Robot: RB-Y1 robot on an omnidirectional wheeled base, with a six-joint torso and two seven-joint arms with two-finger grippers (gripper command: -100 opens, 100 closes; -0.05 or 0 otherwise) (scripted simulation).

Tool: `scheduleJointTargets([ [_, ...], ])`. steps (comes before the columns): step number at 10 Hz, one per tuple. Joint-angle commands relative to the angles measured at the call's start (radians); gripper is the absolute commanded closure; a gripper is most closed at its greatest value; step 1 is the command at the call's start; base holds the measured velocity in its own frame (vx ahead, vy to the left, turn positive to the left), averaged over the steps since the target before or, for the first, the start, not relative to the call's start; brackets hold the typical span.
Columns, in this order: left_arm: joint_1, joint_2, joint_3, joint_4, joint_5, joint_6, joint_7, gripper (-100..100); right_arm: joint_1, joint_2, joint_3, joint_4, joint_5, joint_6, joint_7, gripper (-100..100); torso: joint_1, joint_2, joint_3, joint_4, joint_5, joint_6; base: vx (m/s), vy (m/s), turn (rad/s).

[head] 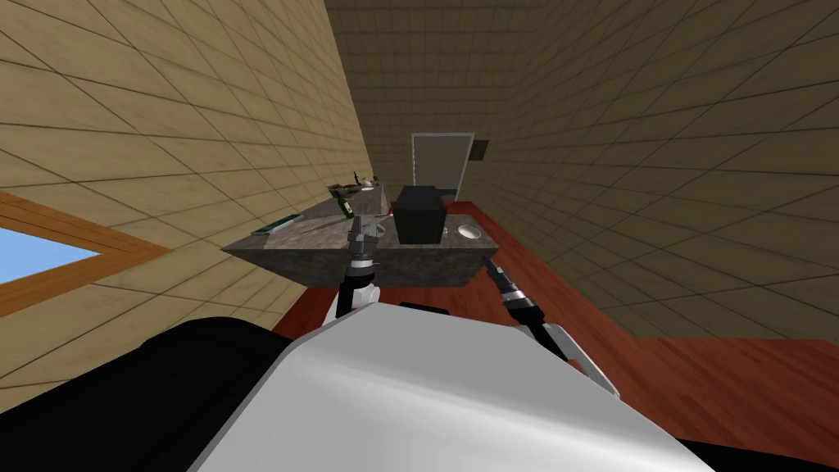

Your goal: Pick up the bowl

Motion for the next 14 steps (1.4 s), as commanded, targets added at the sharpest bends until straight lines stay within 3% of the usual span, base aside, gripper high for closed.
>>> scheduleJointTargets([
  [1, 0.000, 0.000, 0.000, 0.000, 0.000, 0.000, 0.000, 0, 0.004, -0.050, 0.006, 0.037, 0.017, 0.003, 0.001, -100, 0.000, 0.000, 0.000, 0.000, 0.000, 0.000, -0.098, 0.087, 0.033],
  [2, 0.000, 0.000, 0.000, 0.000, 0.000, 0.000, 0.000, 0, 0.004, -0.075, 0.006, 0.037, 0.017, 0.003, 0.001, -100, -0.001, 0.000, 0.000, 0.000, -0.001, 0.000, -0.080, 0.083, 0.020],
  [7, 0.000, 0.000, 0.000, 0.000, 0.000, 0.000, 0.000, 0, 0.026, -0.228, 0.026, 0.144, 0.057, 0.001, 0.002, -100, -0.001, -0.003, -0.002, -0.001, 0.000, 0.000, -0.076, 0.107, 0.055],
  [8, 0.000, 0.000, 0.000, 0.000, 0.000, 0.000, 0.000, 0, 0.026, -0.260, 0.026, 0.144, 0.057, 0.001, 0.002, -100, -0.001, -0.003, -0.002, -0.001, 0.000, 0.000, -0.056, 0.084, 0.033],
  [9, 0.000, 0.000, 0.000, 0.000, 0.000, 0.000, 0.000, 0, 0.034, -0.292, 0.034, 0.182, 0.069, 0.000, 0.001, -100, -0.002, -0.003, -0.002, -0.001, 0.000, 0.000, -0.052, 0.102, 0.095],
  [10, 0.000, 0.000, 0.000, 0.000, 0.000, 0.000, 0.000, 0, 0.034, -0.323, 0.034, 0.182, 0.069, 0.000, 0.001, -100, -0.001, -0.004, -0.002, -0.001, -0.001, 0.000, -0.044, 0.083, 0.055],
  [11, 0.000, 0.000, 0.000, 0.000, 0.000, 0.000, 0.000, 0, 0.043, -0.351, 0.044, 0.221, 0.080, -0.001, 0.001, -100, -0.002, -0.004, -0.002, -0.001, -0.001, 0.000, -0.058, 0.095, 0.126],
  [12, 0.000, 0.000, 0.000, 0.000, 0.000, 0.000, 0.000, 0, 0.043, -0.381, 0.044, 0.221, 0.080, -0.001, 0.001, -100, -0.002, -0.003, -0.002, -0.001, -0.001, 0.000, -0.059, 0.081, 0.046],
  [13, 0.000, 0.000, 0.000, 0.000, 0.000, 0.000, 0.000, 0, 0.052, -0.410, 0.055, 0.261, 0.090, -0.002, 0.001, -100, -0.002, -0.003, -0.002, -0.001, -0.001, 0.000, -0.054, 0.096, 0.141],
  [14, 0.000, 0.000, 0.000, 0.000, 0.000, 0.000, 0.000, 0, 0.052, -0.441, 0.055, 0.261, 0.090, -0.002, 0.001, -100, -0.002, -0.003, -0.002, -0.001, -0.001, 0.000, -0.034, 0.067, 0.059],
])
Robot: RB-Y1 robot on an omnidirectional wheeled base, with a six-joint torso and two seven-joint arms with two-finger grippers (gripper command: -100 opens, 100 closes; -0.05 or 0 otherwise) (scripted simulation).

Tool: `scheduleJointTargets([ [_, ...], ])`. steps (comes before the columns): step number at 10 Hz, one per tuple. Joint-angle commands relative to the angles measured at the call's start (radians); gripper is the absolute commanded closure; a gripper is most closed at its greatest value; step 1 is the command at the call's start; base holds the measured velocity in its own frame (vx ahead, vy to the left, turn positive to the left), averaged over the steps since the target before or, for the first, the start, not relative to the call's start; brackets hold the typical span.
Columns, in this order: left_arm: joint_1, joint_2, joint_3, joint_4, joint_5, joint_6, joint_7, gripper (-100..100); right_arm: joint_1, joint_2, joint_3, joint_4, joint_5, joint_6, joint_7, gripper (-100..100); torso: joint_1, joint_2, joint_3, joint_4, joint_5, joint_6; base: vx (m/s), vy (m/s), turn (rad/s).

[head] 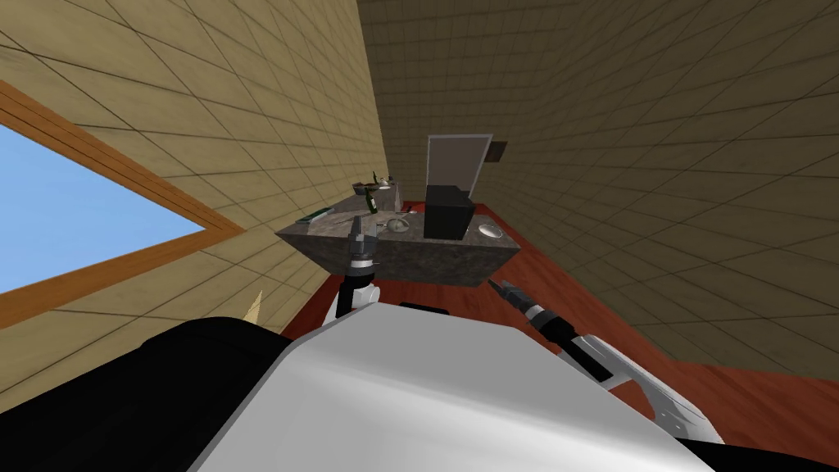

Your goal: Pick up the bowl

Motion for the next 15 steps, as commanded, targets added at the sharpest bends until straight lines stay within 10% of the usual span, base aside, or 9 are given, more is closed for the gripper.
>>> scheduleJointTargets([
  [1, 0.000, 0.000, 0.000, 0.000, 0.000, 0.000, 0.000, 0, -0.001, -0.028, 0.001, 0.012, 0.001, -0.004, 0.000, -100, 0.000, 0.000, 0.000, 0.000, 0.000, 0.000, -0.007, 0.018, -0.020],
  [15, 0.000, 0.000, 0.000, 0.000, 0.000, 0.000, 0.000, 0, 0.071, -0.420, 0.099, 0.292, 0.046, -0.018, -0.009, -100, -0.004, -0.004, -0.002, -0.001, -0.001, 0.000, 0.006, 0.040, 0.134],
])
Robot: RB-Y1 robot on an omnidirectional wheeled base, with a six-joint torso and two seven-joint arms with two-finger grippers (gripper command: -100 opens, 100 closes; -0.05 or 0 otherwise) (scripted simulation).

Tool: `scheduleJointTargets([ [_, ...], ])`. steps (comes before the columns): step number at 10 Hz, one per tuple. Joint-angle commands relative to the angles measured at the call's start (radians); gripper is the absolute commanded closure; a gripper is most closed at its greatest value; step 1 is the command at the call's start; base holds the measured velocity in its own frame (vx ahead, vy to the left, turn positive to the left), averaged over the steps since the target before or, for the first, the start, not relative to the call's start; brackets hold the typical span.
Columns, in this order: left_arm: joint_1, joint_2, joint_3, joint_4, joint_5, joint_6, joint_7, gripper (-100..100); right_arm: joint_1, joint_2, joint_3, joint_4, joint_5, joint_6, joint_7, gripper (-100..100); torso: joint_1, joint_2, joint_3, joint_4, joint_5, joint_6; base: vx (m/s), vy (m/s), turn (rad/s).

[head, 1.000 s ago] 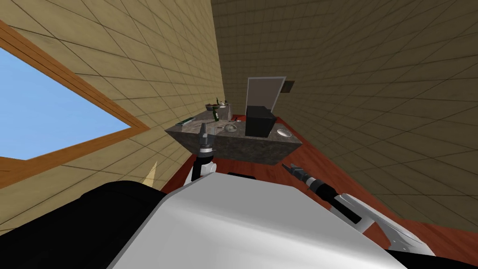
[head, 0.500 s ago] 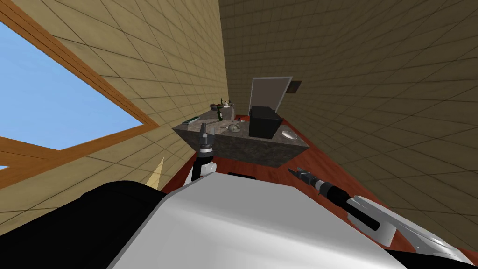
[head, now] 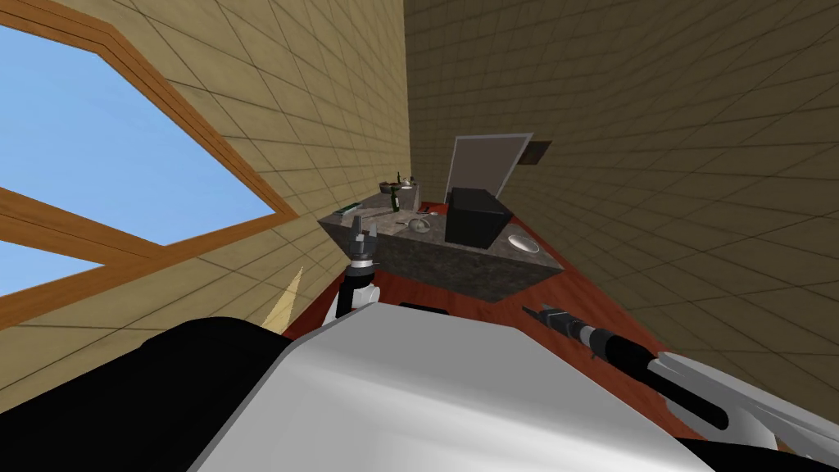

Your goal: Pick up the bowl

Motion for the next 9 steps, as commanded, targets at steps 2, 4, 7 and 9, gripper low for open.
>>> scheduleJointTargets([
  [2, 0.000, 0.000, 0.000, 0.000, 0.000, 0.000, 0.000, 0, 0.008, -0.069, 0.034, 0.052, 0.008, 0.007, -0.002, -100, -0.001, 0.000, 0.000, 0.000, 0.000, 0.001, 0.041, 0.005, 0.146],
  [4, 0.000, 0.000, 0.000, 0.000, 0.000, 0.000, 0.000, 0, 0.018, -0.127, 0.050, 0.089, 0.010, 0.005, -0.004, -100, -0.001, -0.003, -0.002, -0.001, 0.000, 0.000, 0.071, -0.012, 0.261],
  [7, 0.000, 0.000, 0.000, 0.000, 0.000, 0.000, 0.000, 0, 0.039, -0.210, 0.083, 0.157, 0.010, 0.000, -0.008, -100, -0.002, -0.001, -0.001, 0.000, -0.001, 0.001, 0.058, -0.023, 0.182],
  [9, 0.000, 0.000, 0.000, 0.000, 0.000, 0.000, 0.000, 0, 0.048, -0.246, 0.099, 0.188, 0.008, -0.003, -0.010, -100, -0.003, -0.002, -0.001, 0.000, -0.001, 0.001, 0.067, -0.034, 0.186],
])
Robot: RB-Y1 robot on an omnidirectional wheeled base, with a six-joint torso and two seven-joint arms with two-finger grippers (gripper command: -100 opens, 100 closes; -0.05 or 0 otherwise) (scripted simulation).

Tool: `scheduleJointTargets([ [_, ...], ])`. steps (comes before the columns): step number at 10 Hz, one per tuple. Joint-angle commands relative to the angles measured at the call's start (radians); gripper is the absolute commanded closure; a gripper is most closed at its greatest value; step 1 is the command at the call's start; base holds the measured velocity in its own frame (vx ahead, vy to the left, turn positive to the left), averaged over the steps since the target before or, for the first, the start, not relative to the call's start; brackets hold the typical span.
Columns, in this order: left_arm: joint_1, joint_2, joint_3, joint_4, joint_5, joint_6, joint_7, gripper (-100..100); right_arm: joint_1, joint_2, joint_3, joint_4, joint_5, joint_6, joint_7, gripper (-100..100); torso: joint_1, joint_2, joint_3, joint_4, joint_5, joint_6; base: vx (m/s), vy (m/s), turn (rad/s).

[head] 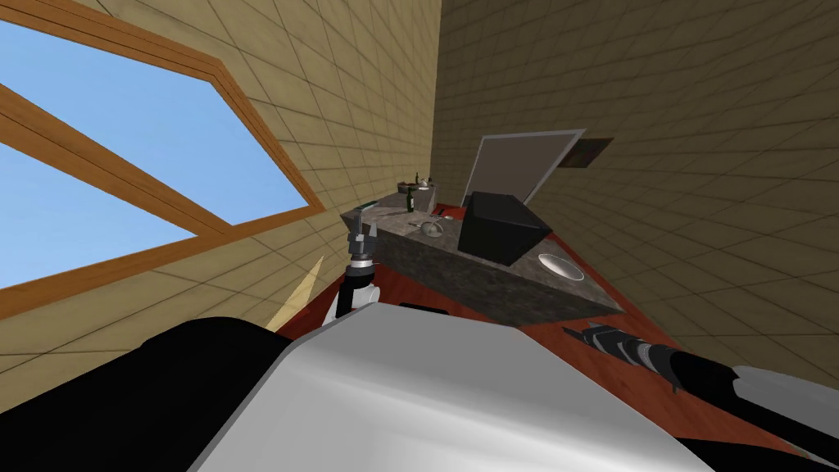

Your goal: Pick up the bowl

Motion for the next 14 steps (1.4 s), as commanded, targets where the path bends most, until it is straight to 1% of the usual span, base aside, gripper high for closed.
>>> scheduleJointTargets([
  [1, 0.000, 0.000, 0.000, 0.000, 0.000, 0.000, 0.000, 0, 0.027, -0.050, 0.016, 0.030, -0.007, 0.002, -0.002, -100, 0.000, 0.000, 0.000, 0.000, 0.000, 0.000, 0.106, -0.075, 0.341],
  [3, 0.000, 0.000, 0.000, 0.000, 0.000, 0.000, 0.000, 0, 0.027, -0.055, 0.016, 0.030, -0.007, 0.002, -0.002, -100, -0.002, -0.001, -0.001, 0.000, -0.001, 0.001, 0.057, -0.057, 0.053],
  [5, 0.000, 0.000, 0.000, 0.000, 0.000, 0.000, 0.000, 0, 0.045, -0.107, 0.047, 0.078, -0.012, -0.005, -0.007, -100, 0.001, 0.002, 0.001, 0.000, 0.000, 0.000, 0.070, -0.061, 0.284],
  [6, 0.000, 0.000, 0.000, 0.000, 0.000, 0.000, 0.000, 0, 0.053, -0.127, 0.062, 0.098, -0.015, -0.009, -0.009, -100, -0.002, -0.001, -0.001, 0.000, 0.000, 0.000, 0.143, -0.148, 0.325],
  [7, 0.000, 0.000, 0.000, 0.000, 0.000, 0.000, 0.000, 0, 0.053, -0.127, 0.062, 0.098, -0.015, -0.009, -0.009, -100, -0.006, -0.004, -0.003, -0.001, -0.001, 0.000, 0.109, -0.105, 0.127],
  [9, 0.000, 0.000, 0.000, 0.000, 0.000, 0.000, 0.000, 0, 0.067, -0.154, 0.090, 0.127, -0.021, -0.017, -0.013, -100, -0.002, -0.002, -0.001, 0.000, -0.001, 0.001, 0.078, -0.086, 0.219],
  [11, 0.000, 0.000, 0.000, 0.000, 0.000, 0.000, 0.000, 0, 0.078, -0.162, 0.114, 0.142, -0.027, -0.025, -0.017, -100, -0.005, -0.003, -0.002, -0.001, -0.001, 0.000, 0.112, -0.146, 0.271],
  [12, 0.000, 0.000, 0.000, 0.000, 0.000, 0.000, 0.000, 0, 0.082, -0.160, 0.124, 0.144, -0.029, -0.029, -0.018, -100, -0.006, -0.004, -0.003, -0.001, -0.002, 0.001, 0.124, -0.150, 0.201],
  [13, 0.000, 0.000, 0.000, 0.000, 0.000, 0.000, 0.000, 0, 0.088, -0.145, 0.139, 0.136, -0.031, -0.037, -0.020, -100, -0.006, -0.005, -0.003, -0.001, -0.002, 0.001, 0.160, -0.125, 0.218],
  [14, 0.000, 0.000, 0.000, 0.000, 0.000, 0.000, 0.000, 0, 0.086, -0.147, 0.130, 0.138, -0.029, -0.027, -0.017, -100, -0.005, -0.007, -0.004, -0.002, -0.002, 0.001, 0.035, -0.029, 0.049],
])
